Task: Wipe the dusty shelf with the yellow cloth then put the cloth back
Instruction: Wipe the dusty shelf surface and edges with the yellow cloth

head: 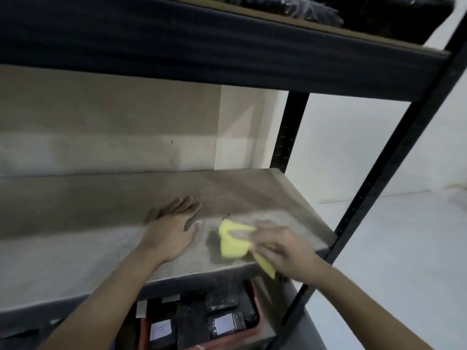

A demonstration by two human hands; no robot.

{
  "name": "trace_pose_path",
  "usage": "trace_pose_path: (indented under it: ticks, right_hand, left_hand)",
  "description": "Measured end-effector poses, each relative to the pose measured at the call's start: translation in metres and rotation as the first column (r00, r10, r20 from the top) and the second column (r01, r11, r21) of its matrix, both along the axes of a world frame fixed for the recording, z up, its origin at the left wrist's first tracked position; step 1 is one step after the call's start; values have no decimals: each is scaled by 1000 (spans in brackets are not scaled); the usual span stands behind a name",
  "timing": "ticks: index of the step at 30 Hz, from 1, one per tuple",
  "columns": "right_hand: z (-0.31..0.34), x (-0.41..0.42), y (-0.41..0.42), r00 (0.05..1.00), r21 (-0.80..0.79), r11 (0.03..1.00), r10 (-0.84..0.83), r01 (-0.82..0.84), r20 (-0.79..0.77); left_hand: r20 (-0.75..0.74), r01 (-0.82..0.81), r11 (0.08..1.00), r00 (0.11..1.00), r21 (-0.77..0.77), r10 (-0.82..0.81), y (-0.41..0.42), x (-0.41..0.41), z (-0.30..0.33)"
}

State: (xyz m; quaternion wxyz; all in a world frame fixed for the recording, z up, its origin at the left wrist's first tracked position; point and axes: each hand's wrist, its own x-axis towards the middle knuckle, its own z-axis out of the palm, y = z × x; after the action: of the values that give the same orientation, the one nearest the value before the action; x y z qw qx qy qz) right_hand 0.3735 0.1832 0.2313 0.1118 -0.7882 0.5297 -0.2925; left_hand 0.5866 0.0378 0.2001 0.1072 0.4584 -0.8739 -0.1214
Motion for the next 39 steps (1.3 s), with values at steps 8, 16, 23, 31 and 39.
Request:
trace_pose_path:
  ticks: [8, 16, 23, 31, 39]
  right_hand:
    - [1, -85, -81, 701, 64, 700, -713, 712, 1]
    - [-10, -81, -56, 628, 269, 601, -778, 753, -18]
    - [-27, -23, 5, 687, -69, 720, -683, 691, -248]
    - [-13, 64, 12, 920, -97, 918, -389, 384, -45]
    - [-3, -54, -49, 411, 167, 378, -869, 911, -277]
  left_hand:
    - [-34, 21, 1000, 999, 2, -21, 1, 2, 0]
    - [-45, 7, 1000, 999, -1, -7, 2, 1, 1]
    - [-45, 4, 1000, 999, -9, -5, 0, 1, 0]
    - [-63, 40, 999, 997, 1, -40, -4, 1, -1]
    - [-87, 33, 999, 996, 6, -32, 3, 38, 1]
